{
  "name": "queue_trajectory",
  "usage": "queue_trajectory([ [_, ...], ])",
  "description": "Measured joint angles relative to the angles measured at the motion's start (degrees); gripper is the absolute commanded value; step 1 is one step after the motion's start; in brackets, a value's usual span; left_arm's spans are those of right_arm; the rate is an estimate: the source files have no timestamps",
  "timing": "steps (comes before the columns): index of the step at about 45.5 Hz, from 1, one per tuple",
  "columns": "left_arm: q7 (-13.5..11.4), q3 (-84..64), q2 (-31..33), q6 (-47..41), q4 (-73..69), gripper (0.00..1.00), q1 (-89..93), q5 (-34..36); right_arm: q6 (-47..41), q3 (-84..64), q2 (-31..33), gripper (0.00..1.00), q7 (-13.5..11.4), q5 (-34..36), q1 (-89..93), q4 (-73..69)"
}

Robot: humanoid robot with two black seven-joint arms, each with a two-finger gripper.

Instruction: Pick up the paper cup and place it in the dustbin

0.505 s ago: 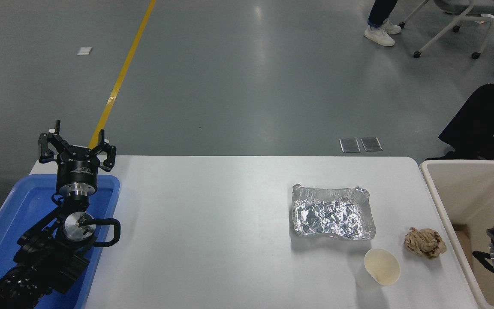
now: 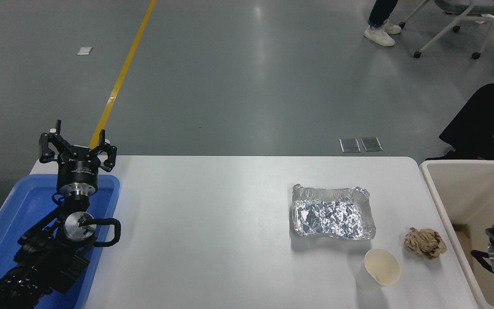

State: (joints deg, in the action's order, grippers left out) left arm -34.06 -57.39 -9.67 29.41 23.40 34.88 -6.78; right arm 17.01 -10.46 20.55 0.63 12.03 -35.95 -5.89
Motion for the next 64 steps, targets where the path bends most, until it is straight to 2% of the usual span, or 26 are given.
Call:
queue_trajectory([
  [38, -0.1, 0.0, 0.0, -0.1, 0.0, 0.99, 0.0, -0.1, 0.0, -0.6, -0.4, 1.0, -0.1, -0.1, -1.5, -1.0],
  [51, -0.2, -0.1, 0.0, -0.2, 0.0, 0.99, -0.1, -0.1, -0.7, -2.4, 1.6, 1.0, -0.4, -0.7, -10.2, -9.8],
  [64, -0.1, 0.0, 0.0, 0.1, 0.0, 0.99, 0.0, 0.0, -0.8, -14.0, 2.4, 1.0, -0.5, -0.3, -23.2, -21.0],
])
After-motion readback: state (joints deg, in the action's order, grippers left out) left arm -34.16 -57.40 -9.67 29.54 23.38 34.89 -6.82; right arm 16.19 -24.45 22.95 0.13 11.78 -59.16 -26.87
